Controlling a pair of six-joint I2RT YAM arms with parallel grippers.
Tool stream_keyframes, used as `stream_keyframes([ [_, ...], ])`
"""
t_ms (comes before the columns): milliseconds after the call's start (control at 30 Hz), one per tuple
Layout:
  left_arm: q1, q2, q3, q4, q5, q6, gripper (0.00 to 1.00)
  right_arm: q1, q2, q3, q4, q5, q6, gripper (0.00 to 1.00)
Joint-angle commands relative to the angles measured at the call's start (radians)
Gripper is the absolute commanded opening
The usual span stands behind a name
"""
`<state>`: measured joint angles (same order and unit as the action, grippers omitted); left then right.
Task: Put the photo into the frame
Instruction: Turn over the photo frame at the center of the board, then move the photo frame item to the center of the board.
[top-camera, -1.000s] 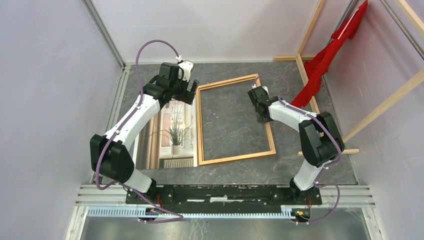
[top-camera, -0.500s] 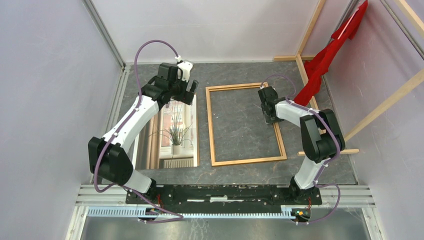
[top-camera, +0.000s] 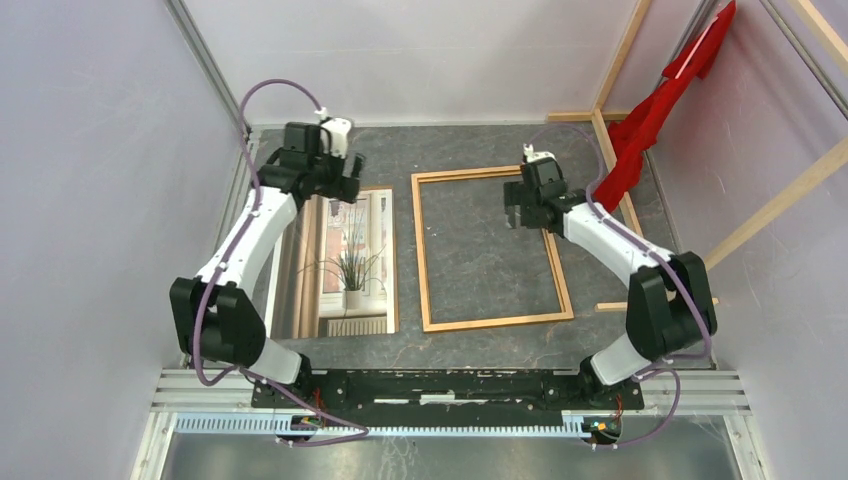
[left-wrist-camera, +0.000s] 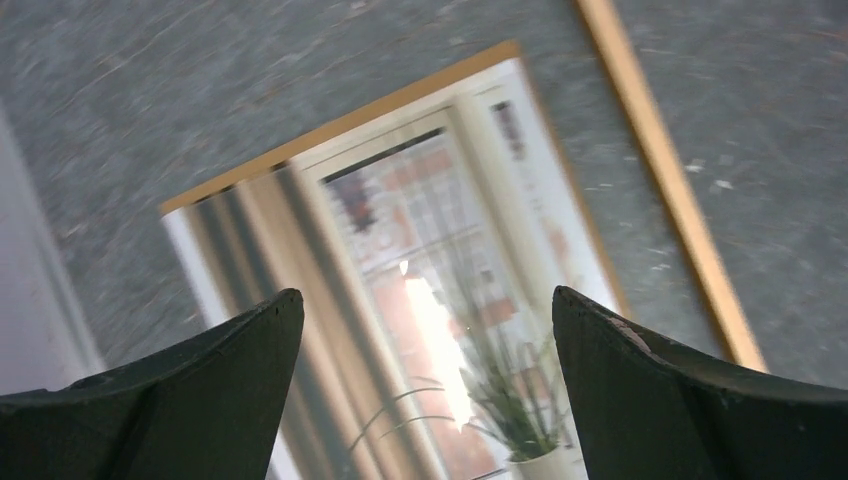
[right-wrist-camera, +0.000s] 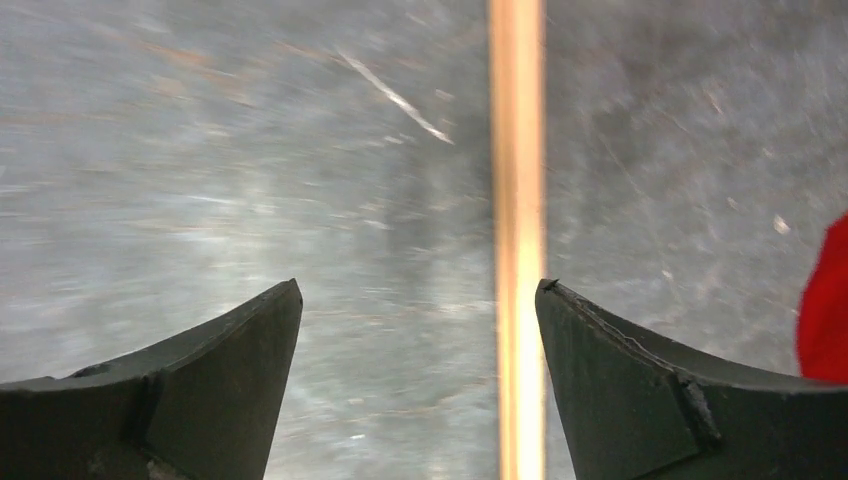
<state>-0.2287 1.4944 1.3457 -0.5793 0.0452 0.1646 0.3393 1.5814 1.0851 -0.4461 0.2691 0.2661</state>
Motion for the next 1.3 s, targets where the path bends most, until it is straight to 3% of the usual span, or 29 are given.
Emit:
stream_keyframes([
  [0,0.147,0.013,0.026,-0.018,0.008,0.087,1.00,0.150,-0.042,0.098,0.058,-0.099,0.099,0.95],
  [100,0.270,0.030,-0.006,-0.012,-0.029,0.112,1.00,0.300,0.004,0.159,0.069,-0.130,0.146,0.95],
  [300,0.414,0.023,-0.107,0.015,-0.094,0.174,1.00,0.541,0.134,0.228,0.169,-0.235,0.233,0.92],
  [467,0.503,0.001,-0.198,0.060,-0.127,0.244,1.00,0.659,0.259,0.294,0.198,-0.308,0.292,0.89],
  [833,0.613,0.036,-0.299,0.152,-0.155,0.305,0.99,0.700,0.356,0.259,0.198,-0.301,0.344,0.88],
  [1267,0.620,0.078,-0.367,0.265,-0.217,0.296,0.98,0.690,0.449,0.236,0.257,-0.378,0.379,0.90],
])
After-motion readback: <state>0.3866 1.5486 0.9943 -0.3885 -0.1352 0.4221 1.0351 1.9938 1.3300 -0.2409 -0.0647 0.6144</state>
